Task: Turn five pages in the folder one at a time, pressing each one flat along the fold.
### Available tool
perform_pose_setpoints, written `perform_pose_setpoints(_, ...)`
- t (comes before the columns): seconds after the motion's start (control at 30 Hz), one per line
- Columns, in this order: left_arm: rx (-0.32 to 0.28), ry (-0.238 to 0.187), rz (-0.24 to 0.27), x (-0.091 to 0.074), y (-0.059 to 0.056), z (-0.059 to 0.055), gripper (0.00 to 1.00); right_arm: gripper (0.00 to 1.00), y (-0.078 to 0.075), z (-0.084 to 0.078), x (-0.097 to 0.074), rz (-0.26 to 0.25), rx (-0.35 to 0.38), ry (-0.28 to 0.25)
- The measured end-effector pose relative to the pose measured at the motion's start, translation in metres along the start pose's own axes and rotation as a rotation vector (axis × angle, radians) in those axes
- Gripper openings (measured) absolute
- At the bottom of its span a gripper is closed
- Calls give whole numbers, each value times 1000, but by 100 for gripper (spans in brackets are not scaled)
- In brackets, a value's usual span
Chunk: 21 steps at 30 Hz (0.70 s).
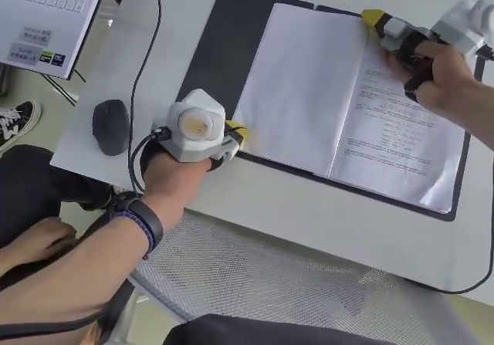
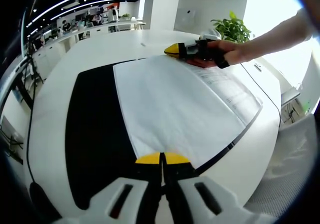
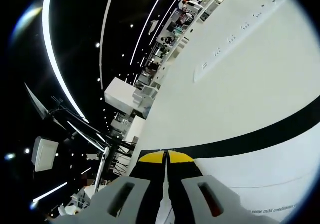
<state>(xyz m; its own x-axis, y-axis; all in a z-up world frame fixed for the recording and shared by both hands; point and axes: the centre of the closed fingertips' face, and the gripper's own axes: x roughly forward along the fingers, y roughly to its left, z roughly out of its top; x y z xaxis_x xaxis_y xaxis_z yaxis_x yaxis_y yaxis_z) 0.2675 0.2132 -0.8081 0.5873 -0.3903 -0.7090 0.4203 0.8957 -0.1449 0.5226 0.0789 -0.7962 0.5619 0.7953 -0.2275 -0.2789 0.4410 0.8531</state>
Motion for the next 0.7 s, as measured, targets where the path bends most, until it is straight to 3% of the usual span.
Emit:
perform_pose_setpoints(0.33,-2,-1,0,0,0,0,0,0,0,-4,-3,-3,0,-13)
perform_pose_setpoints(0.7,5,-2,-5,0,1,0,0,0,14,-36,-21,48,-23,58)
